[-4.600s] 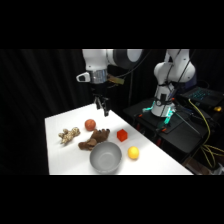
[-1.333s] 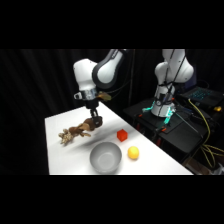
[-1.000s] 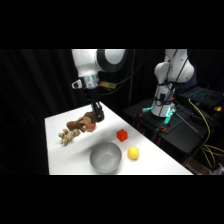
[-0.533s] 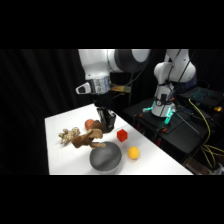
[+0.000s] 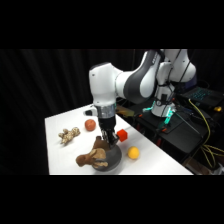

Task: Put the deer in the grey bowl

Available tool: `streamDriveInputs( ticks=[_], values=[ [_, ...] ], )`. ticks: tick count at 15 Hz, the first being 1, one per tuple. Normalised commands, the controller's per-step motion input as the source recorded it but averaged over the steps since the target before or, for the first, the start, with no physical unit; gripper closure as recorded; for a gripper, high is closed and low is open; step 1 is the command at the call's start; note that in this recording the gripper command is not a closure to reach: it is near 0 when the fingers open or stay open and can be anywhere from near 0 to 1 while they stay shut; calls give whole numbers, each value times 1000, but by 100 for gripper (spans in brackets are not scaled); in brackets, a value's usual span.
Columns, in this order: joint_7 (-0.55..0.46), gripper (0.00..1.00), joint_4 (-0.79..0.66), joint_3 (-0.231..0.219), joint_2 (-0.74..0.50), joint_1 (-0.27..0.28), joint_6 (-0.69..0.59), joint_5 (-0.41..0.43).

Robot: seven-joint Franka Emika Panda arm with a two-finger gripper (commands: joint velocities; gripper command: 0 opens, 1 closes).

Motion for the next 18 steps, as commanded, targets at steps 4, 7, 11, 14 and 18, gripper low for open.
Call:
streamDriveInputs(
  ticks=[4,7,11,14,18],
  values=[
    [121,0,132,6,192,-25,168,-79],
    [102,0,95,4,-71,-50,-12,-77],
    [72,0,32,3,-150,-71,-71,-46],
    [76,0,-22,11,-218,-43,-195,-38],
    [59,0,-56,14,-429,-44,-353,-20]
  ],
)
